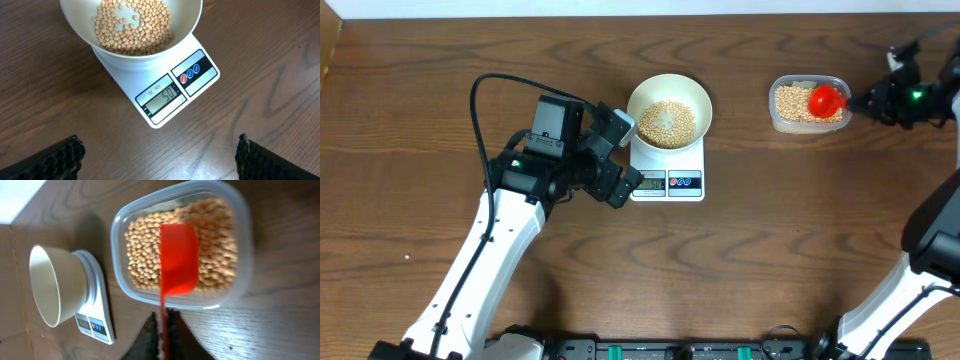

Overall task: Scoop item into bowl and weigh 50g on scale
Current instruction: 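Lay the scoop in the tub, open the right gripper and withdraw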

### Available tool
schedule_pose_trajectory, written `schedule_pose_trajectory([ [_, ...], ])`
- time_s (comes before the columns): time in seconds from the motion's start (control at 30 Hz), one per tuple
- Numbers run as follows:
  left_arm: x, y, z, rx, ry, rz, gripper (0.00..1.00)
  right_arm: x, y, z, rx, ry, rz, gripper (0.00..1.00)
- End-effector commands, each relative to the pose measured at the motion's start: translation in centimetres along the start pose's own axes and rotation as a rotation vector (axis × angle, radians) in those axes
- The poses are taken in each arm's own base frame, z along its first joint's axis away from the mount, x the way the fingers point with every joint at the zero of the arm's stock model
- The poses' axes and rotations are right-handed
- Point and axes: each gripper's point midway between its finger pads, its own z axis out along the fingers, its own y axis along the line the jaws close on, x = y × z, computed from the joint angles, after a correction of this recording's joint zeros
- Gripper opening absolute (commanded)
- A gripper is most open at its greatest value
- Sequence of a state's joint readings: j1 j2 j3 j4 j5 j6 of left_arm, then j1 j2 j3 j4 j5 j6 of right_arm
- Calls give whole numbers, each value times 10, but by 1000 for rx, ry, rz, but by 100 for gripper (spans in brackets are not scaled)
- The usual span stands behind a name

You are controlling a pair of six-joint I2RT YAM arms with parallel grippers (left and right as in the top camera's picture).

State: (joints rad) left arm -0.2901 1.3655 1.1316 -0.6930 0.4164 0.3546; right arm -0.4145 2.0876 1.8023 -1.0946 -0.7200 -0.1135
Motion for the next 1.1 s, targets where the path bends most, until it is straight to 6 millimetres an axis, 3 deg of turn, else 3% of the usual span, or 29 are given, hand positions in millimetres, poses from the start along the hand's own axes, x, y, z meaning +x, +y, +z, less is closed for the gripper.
schedule_pose_trajectory([
  [0.0,0,0,0,1,0,-6,99,-8,-5,-13,-28,-39,81,14],
  [0.2,0,0,0,1,0,-6,99,-3,-14,-6,-30,-14,156,33],
  [0.4,0,0,0,2,0,-6,99,-2,-16,-6,-18,-9,175,43],
  [0.9,0,0,0,1,0,-6,99,13,-55,-6,256,43,217,50],
  [1.07,0,0,0,2,0,-6,99,15,-57,-4,296,53,204,54],
])
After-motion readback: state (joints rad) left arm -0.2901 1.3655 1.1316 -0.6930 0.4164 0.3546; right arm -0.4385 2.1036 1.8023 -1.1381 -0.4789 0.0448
